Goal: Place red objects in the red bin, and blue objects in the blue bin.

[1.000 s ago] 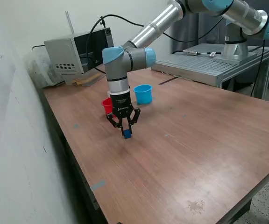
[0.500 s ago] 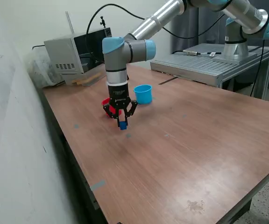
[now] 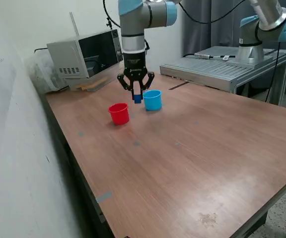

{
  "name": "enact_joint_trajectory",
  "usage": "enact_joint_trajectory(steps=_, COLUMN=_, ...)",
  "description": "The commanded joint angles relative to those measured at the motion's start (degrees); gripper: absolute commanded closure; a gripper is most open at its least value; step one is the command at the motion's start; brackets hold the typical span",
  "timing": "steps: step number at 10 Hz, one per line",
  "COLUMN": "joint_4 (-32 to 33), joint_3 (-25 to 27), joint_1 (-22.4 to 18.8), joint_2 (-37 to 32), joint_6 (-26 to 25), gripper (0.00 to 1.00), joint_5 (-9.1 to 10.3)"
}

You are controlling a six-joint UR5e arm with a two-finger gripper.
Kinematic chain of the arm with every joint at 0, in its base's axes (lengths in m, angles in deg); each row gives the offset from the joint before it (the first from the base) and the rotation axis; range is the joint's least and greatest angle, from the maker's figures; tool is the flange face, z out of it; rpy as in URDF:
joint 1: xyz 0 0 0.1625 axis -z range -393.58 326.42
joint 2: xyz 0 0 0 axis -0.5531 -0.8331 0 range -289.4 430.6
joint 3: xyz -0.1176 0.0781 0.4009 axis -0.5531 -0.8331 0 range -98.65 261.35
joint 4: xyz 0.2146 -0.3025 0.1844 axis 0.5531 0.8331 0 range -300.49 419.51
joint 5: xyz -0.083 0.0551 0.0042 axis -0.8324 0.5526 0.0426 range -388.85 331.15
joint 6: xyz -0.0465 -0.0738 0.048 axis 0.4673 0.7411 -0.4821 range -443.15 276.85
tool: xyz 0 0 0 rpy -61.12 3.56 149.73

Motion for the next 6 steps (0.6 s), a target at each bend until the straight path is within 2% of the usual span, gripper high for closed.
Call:
enact_joint_trajectory(steps=1, joint_4=-2.53, joint_3=12.71, joint_1=0.12, joint_2=-14.08, joint_6=-6.67, gripper=1.0, joint_5=-1.46)
enact_joint_trajectory(steps=2, joint_4=-2.53, joint_3=15.88, joint_1=0.12, joint_2=-16.73, joint_6=-9.04, gripper=1.0, joint_5=-1.54)
enact_joint_trajectory(steps=4, joint_4=-2.88, joint_3=16.44, joint_1=2.3, joint_2=-17.02, joint_6=-14.14, gripper=1.0, joint_5=-1.55)
enact_joint_trajectory(steps=6, joint_4=-4.2, joint_3=18.01, joint_1=5.12, joint_2=-17.9, joint_6=-15.55, gripper=1.0, joint_5=-1.55)
